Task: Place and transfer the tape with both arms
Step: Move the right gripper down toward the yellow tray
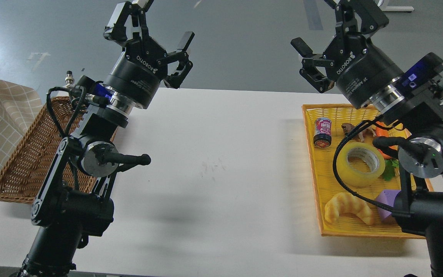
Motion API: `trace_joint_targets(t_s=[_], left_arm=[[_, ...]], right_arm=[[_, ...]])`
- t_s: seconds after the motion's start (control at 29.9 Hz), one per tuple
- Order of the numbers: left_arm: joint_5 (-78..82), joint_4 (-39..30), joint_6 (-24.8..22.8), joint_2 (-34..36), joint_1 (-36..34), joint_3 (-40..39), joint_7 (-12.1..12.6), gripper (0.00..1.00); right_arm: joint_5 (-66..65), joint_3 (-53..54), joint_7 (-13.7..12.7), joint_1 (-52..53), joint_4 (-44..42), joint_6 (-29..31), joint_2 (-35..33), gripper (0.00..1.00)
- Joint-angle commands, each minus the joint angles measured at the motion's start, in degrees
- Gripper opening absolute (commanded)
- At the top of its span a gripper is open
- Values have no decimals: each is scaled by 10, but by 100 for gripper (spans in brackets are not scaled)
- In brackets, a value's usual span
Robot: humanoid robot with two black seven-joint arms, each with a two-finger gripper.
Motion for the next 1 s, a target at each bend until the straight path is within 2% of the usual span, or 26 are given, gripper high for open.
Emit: trace_joint_targets(t_s=[0.0, 0.97], left_arm=[[-23, 0, -5, 0, 2, 0, 1, 98], [-26, -1, -24, 0, 11, 6, -3, 98]], right_arm=[[0, 0, 0, -3, -1, -9, 0, 100], [2, 5, 0, -7, -40, 14, 0, 100]])
